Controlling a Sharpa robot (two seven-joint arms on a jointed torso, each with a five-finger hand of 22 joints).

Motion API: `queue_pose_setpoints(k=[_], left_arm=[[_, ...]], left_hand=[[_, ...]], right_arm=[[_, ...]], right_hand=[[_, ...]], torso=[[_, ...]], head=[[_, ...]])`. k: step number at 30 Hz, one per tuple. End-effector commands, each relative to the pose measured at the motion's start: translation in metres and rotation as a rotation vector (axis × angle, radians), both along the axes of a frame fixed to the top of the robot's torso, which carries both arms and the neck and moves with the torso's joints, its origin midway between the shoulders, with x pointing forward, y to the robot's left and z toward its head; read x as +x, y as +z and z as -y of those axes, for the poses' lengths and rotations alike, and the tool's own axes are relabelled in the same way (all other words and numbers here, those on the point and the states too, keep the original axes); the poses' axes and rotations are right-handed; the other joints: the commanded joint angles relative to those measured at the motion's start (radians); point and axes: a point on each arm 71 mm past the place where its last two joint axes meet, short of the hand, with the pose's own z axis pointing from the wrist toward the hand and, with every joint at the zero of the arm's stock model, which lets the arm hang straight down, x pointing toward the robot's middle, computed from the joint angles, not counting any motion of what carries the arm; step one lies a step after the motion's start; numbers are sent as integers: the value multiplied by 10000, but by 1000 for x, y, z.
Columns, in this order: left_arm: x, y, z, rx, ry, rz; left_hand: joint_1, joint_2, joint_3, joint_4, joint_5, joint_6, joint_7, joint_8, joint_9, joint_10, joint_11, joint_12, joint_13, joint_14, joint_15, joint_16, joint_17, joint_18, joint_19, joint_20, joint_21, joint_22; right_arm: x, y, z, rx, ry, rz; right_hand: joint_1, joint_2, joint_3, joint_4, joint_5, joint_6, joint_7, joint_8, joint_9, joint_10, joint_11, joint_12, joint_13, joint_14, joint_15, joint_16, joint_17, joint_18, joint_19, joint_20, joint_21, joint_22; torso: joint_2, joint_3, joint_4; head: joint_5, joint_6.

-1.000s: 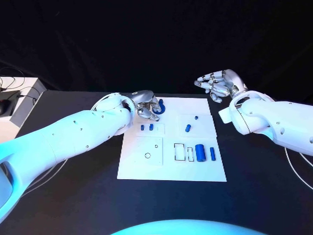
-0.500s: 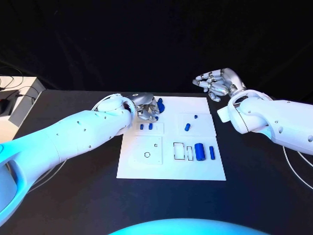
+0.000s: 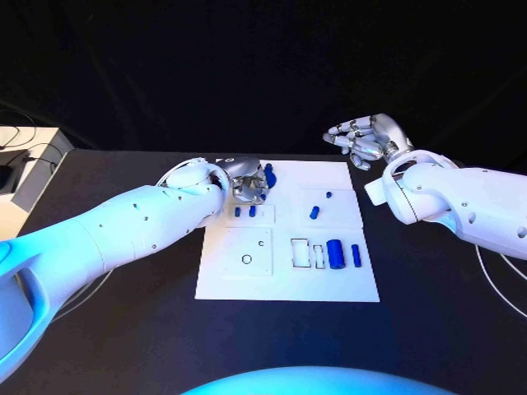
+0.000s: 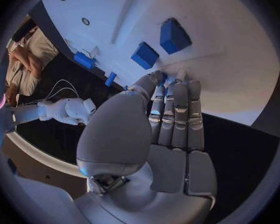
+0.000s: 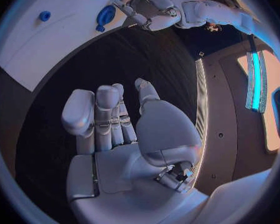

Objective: Assemble the parts on the task board

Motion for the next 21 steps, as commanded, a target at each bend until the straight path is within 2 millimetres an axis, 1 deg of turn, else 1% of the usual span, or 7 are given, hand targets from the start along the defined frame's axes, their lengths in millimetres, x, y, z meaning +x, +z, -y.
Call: queue_pose_setpoints(k=[1, 7, 12, 21], left_arm=[[-1, 1, 3, -29, -213, 12], [-2, 0, 5, 3, -246, -100], [-1, -1, 4, 72, -228, -202], [-1, -1, 4, 27, -210, -134]], left_hand=[[-90, 44, 108, -19, -67, 99, -19, -45, -9, 90, -27, -32, -3, 71, -39, 73, -27, 61, 45, -8, 42, 63], [-107, 117, 180, -115, -82, 223, -34, -48, -10, 252, -88, -35, 0, 113, -80, 188, -52, 47, 70, -54, 88, 197], [-122, 183, 226, -208, -90, 297, -17, -47, -11, 392, -142, -36, 6, 161, -121, 316, -38, 34, 112, -99, 151, 322], [0, 401, 474, -504, -124, 621, 50, -46, -7, 902, -299, -77, 20, 432, -265, 515, 34, 40, 215, -239, 350, 582]], right_arm=[[-1, 1, -3, -119, 186, 155], [-1, 1, -4, -148, 229, 156], [-1, 1, -4, -158, 238, 157], [-1, 1, -5, -164, 259, 158]], right_hand=[[42, 89, 29, -40, 59, 27, 39, -6, -13, -25, -26, 64, -11, 73, -4, 18, 27, 100, 705, -62, 80, 1062], [40, 91, 33, -39, 62, 47, 32, -1, -11, -18, -30, 66, -14, 72, -5, 20, 38, 101, 704, -62, 87, 1065], [40, 91, 35, -40, 66, 63, 26, 4, -9, -14, -34, 65, -18, 71, -7, 17, 44, 100, 703, -63, 95, 1067], [45, 103, 45, -42, 77, 81, 20, 8, -8, -5, -39, 69, -19, 72, -10, 13, 52, 100, 702, -65, 90, 1065]], torso=[[-2, 8, 5], [-4, 4, -4], [-1, 7, 2], [4, 7, 2]], head=[[-10, -14], [-6, -17], [-11, -29], [-4, -36]])
